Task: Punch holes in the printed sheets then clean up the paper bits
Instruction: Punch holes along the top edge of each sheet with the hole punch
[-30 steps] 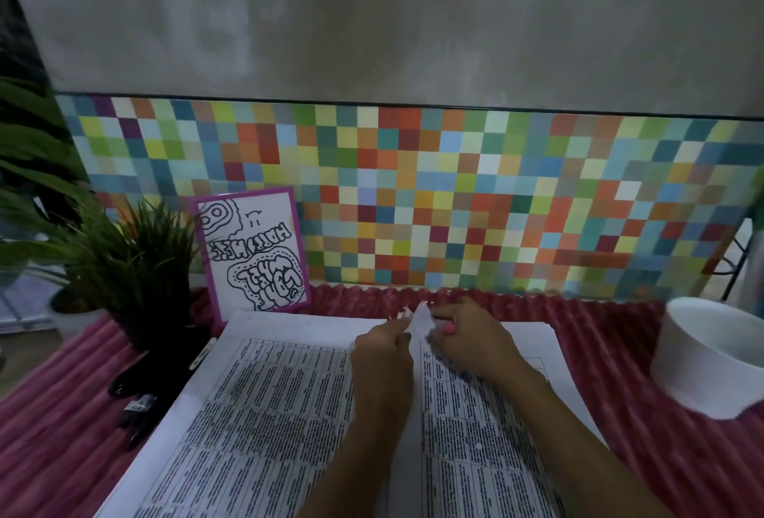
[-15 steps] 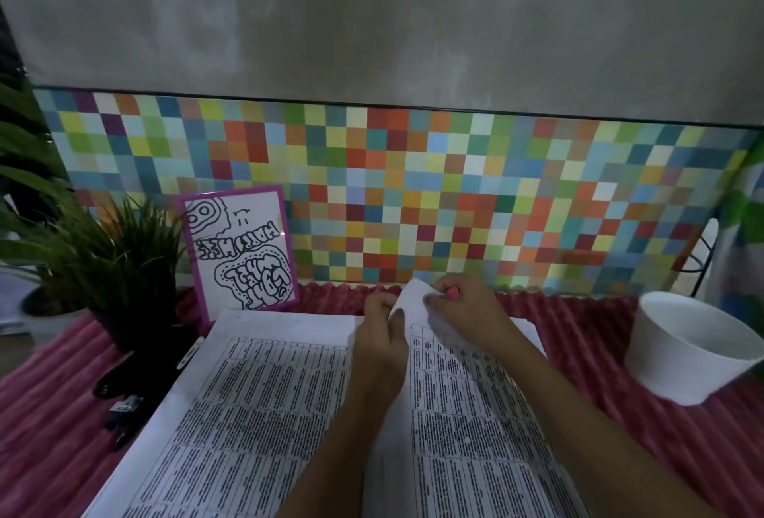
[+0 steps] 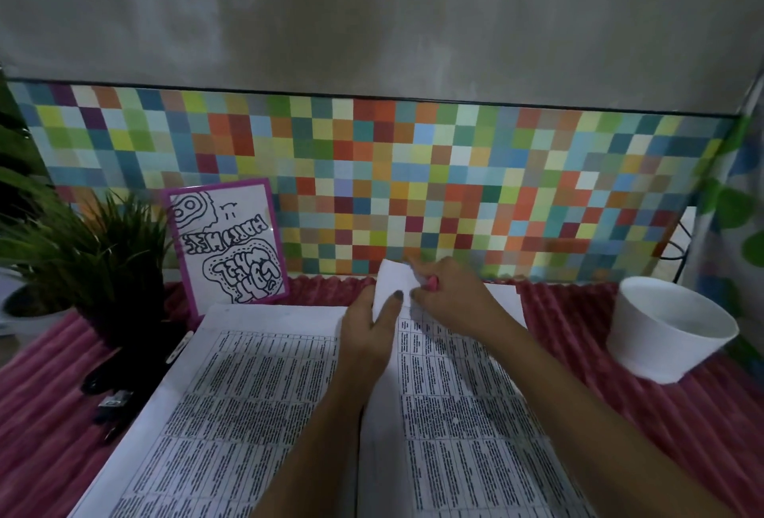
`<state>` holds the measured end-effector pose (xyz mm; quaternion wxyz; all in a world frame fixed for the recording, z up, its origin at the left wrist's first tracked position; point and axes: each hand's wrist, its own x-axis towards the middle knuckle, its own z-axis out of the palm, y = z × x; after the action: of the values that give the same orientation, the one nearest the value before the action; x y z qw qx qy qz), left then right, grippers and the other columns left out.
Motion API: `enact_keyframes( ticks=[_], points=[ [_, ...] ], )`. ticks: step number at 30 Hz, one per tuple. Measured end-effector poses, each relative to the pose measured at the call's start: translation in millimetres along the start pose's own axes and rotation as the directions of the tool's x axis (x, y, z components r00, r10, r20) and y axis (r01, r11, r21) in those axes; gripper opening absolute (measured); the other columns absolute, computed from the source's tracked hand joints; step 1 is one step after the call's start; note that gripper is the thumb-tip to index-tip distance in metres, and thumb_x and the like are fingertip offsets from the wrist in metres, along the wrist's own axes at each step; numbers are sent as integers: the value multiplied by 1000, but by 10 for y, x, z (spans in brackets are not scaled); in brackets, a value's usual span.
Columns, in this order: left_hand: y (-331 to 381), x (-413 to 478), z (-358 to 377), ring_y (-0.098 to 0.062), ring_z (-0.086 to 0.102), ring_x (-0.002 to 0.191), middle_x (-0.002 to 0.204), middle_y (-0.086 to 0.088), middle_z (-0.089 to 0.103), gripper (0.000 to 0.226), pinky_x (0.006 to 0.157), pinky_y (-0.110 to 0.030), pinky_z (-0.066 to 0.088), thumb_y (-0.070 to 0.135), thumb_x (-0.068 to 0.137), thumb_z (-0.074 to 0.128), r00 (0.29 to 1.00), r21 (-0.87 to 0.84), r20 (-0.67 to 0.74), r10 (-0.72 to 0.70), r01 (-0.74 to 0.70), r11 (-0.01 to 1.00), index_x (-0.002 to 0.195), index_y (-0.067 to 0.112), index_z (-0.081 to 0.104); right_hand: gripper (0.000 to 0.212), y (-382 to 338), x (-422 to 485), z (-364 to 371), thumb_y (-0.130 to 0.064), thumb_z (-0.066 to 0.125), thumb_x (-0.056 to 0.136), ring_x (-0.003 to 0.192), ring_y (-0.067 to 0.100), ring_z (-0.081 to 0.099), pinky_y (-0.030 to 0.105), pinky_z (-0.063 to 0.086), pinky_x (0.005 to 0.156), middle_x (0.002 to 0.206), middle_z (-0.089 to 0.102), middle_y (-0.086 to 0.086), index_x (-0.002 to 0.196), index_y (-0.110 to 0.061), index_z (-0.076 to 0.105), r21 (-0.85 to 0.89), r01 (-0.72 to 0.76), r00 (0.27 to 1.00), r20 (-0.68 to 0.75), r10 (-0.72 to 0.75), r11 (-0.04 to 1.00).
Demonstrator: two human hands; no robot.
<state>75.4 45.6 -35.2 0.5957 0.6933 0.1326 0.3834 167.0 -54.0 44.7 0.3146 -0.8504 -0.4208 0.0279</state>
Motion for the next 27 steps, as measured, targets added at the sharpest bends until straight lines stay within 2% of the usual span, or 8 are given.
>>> enact_keyframes(
  ticks=[2, 6, 10, 15, 18, 21, 24, 27],
  points=[
    [19, -21, -5, -17, 69, 98, 103, -2, 73, 34, 86, -38, 57, 34, 94, 54, 999, 4, -23, 25, -24, 1000, 118, 13, 67, 15, 11, -9, -38, -12, 58, 86, 79, 29, 61, 40, 52, 78, 90, 66, 16, 76, -1, 57, -30, -34, 999, 23, 35, 999],
    [48, -44, 10, -23, 70, 89, 95, -7, 73, 28, 77, -45, 58, 33, 98, 51, 998, 20, 2, 55, -55, 998, 114, 16, 67, 24, 18, 41, -124, -15, 57, 87, 93, 32, 64, 36, 53, 82, 99, 68, 14, 100, -1, 70, -44, -115, 993, -15, 114, 992],
    [49, -4, -1, -16, 70, 102, 107, 3, 74, 25, 85, -31, 57, 27, 92, 67, 991, -1, 120, -50, 50, 999, 117, 23, 67, 15, 31, 115, -132, -9, 60, 80, 85, 27, 66, 40, 57, 79, 89, 71, 8, 83, -13, 74, 49, -185, 977, -98, 189, 981],
    [58, -16, -19, -11, 69, 103, 109, 4, 74, 25, 87, -29, 56, 17, 95, 64, 992, -23, 124, -30, 33, 999, 119, 20, 67, 38, -45, 11, -156, -10, 59, 88, 86, 12, 53, 28, 44, 78, 109, 56, -6, 124, -21, 65, 27, 6, 999, -54, -4, 1000],
    [86, -16, -8, -16, 69, 104, 109, 2, 74, 27, 90, -38, 55, 20, 94, 62, 997, -44, 75, 2, 2, 999, 121, 16, 68, 12, -50, 5, -145, -11, 60, 85, 67, 20, 56, 34, 48, 68, 81, 62, 8, 82, 0, 64, -68, 17, 999, 42, -15, 998],
    [119, -34, -1, -21, 69, 101, 105, -6, 74, 27, 86, -44, 57, 23, 94, 62, 998, -88, 52, 22, -17, 996, 119, 14, 69, 28, -54, 46, -171, -17, 61, 86, 79, 23, 64, 38, 53, 81, 99, 69, 17, 100, 7, 65, -90, -10, 999, 49, 14, 996],
    [132, -30, 0, -27, 64, 84, 94, -26, 69, 26, 76, -59, 53, 38, 92, 64, 999, -112, 34, 22, -18, 994, 107, 19, 74, 18, -66, 71, -213, -19, 62, 88, 73, 20, 58, 31, 50, 75, 82, 62, 0, 79, -4, 69, -119, -20, 1000, 1, 21, 993],
    [172, -28, 12, -26, 58, 76, 89, -31, 66, 36, 68, -47, 52, 48, 88, 62, 998, -128, 49, -29, 35, 991, 97, 14, 72, 16, -66, 119, -235, -13, 64, 85, 73, 20, 60, 31, 51, 74, 72, 63, 1, 70, -10, 70, -15, -106, 993, -58, 105, 994]
  ],
)
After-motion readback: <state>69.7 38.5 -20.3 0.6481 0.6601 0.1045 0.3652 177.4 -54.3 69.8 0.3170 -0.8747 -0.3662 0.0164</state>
